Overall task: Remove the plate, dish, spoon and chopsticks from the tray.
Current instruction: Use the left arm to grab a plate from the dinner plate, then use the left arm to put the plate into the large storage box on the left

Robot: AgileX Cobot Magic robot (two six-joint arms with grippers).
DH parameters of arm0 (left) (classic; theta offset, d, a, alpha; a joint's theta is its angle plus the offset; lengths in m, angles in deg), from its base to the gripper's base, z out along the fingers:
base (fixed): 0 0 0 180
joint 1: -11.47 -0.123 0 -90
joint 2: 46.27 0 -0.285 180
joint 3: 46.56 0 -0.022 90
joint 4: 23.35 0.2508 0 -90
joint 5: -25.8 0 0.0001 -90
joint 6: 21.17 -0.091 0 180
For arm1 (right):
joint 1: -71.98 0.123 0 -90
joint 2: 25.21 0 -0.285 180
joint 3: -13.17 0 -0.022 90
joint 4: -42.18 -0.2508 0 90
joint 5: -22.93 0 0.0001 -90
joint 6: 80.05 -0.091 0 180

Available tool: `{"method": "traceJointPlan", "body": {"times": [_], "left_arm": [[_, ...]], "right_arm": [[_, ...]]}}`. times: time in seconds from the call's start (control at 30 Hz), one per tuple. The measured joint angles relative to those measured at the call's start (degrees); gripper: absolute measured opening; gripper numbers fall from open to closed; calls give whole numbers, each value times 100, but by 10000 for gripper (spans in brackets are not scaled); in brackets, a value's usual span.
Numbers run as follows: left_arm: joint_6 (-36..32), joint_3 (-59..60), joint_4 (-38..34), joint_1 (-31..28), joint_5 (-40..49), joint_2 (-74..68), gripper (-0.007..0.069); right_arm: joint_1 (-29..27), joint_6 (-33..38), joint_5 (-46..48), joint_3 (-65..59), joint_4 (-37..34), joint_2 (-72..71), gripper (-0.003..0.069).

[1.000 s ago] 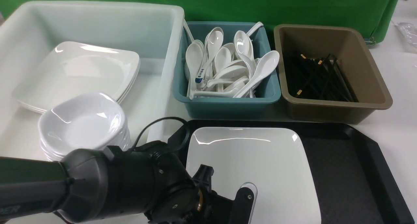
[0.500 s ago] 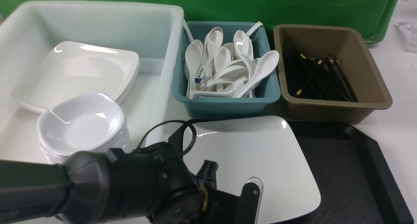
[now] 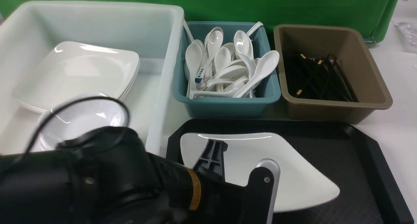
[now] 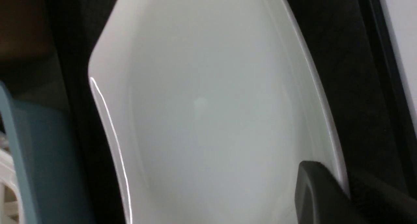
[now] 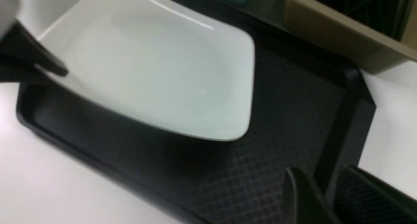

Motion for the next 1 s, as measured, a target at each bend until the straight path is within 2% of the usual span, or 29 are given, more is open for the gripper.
{"method": "traceJointPlan", "body": {"times": [0.17,0.4,0.7,0.77,0.8,0.83,1.0], "left_arm": [[-108,0,-31,0,230,325,20],[-577,9,-619,0,431,868,27],[-724,24,-767,0,431,1407,27],[-790,50,-767,0,431,1578,27],[-794,50,-761,0,405,1648,27],[-794,50,-749,0,363,1702,27],[-712,41,-657,0,98,1832,29]], "right_arm": [[0,-83,11,0,101,0,195],[0,-798,214,0,866,0,195],[0,-864,214,0,948,0,195],[0,-950,242,0,1056,0,150],[0,-986,272,0,1110,0,94],[0,-1039,284,0,1139,0,67],[0,-1118,284,0,1196,0,28]]}}
